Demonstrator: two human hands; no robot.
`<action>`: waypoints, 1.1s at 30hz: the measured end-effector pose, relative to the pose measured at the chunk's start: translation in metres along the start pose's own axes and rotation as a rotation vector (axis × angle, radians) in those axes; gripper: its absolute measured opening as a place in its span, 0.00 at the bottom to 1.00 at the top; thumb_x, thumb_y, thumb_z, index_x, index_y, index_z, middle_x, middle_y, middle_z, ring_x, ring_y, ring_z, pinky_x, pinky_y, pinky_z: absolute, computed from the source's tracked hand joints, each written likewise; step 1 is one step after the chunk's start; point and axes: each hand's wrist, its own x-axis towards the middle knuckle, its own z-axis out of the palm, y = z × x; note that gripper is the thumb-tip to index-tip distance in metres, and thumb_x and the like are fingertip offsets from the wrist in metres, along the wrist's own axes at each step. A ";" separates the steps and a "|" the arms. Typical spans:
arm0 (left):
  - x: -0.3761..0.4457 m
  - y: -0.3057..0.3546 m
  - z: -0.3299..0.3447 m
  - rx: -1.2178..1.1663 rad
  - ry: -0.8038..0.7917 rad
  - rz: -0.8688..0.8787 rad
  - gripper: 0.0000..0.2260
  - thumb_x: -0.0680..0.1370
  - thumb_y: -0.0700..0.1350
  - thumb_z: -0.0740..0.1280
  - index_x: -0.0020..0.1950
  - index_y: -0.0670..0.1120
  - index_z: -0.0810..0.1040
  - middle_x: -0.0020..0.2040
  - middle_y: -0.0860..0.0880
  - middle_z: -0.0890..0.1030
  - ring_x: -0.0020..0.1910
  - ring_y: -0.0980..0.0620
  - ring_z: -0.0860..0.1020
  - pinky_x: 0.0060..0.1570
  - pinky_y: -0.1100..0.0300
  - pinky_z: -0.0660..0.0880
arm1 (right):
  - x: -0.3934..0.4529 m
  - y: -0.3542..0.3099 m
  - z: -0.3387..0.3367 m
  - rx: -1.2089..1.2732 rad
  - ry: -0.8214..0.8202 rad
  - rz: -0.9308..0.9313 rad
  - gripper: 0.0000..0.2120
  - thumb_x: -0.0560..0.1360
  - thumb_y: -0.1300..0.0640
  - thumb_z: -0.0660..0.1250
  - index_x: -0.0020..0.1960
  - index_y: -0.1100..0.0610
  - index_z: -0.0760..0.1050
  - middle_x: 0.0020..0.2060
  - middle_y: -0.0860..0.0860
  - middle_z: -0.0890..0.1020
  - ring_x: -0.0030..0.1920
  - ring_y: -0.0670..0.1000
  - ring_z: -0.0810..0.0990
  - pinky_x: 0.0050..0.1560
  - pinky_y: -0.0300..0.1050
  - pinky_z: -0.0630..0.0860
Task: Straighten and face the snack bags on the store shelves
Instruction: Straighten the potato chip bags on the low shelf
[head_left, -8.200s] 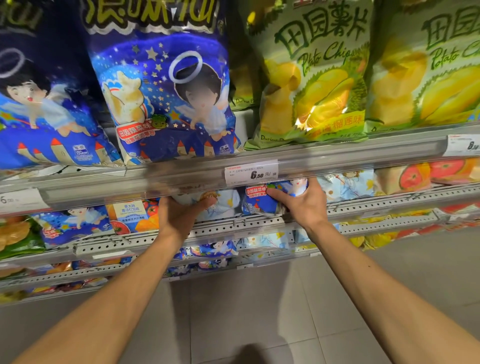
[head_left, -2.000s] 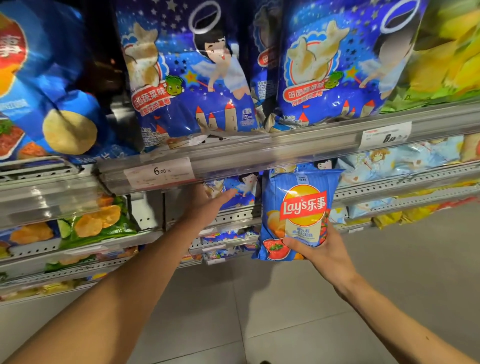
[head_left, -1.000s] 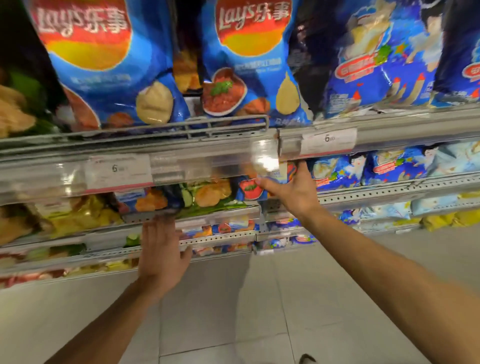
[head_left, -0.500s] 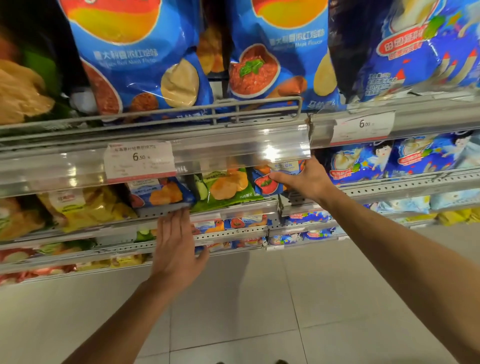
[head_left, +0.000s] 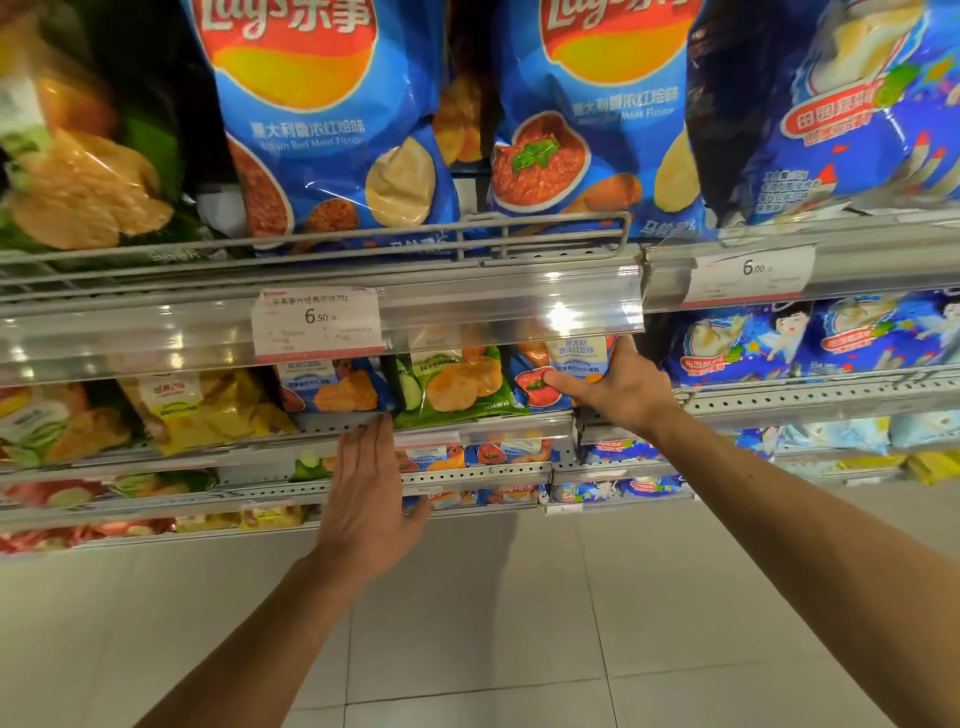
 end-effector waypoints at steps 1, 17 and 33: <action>0.000 -0.001 -0.001 -0.016 -0.006 -0.002 0.46 0.74 0.59 0.70 0.80 0.41 0.49 0.79 0.43 0.57 0.79 0.43 0.53 0.79 0.49 0.52 | -0.003 0.000 0.001 -0.055 0.031 0.005 0.40 0.65 0.25 0.69 0.63 0.54 0.72 0.58 0.52 0.81 0.61 0.56 0.78 0.68 0.62 0.70; -0.009 -0.033 -0.019 -0.349 0.121 0.059 0.29 0.80 0.46 0.67 0.78 0.45 0.61 0.77 0.49 0.62 0.76 0.52 0.59 0.73 0.61 0.57 | -0.092 -0.029 0.082 0.147 0.559 -0.249 0.17 0.76 0.54 0.72 0.59 0.60 0.71 0.53 0.55 0.73 0.54 0.55 0.70 0.54 0.55 0.72; 0.050 -0.099 -0.074 -0.802 0.353 -0.187 0.21 0.76 0.51 0.73 0.61 0.39 0.74 0.55 0.44 0.80 0.55 0.47 0.78 0.58 0.50 0.74 | -0.054 -0.113 0.110 0.315 0.269 -0.089 0.38 0.66 0.38 0.79 0.69 0.51 0.69 0.62 0.51 0.76 0.64 0.53 0.76 0.65 0.56 0.77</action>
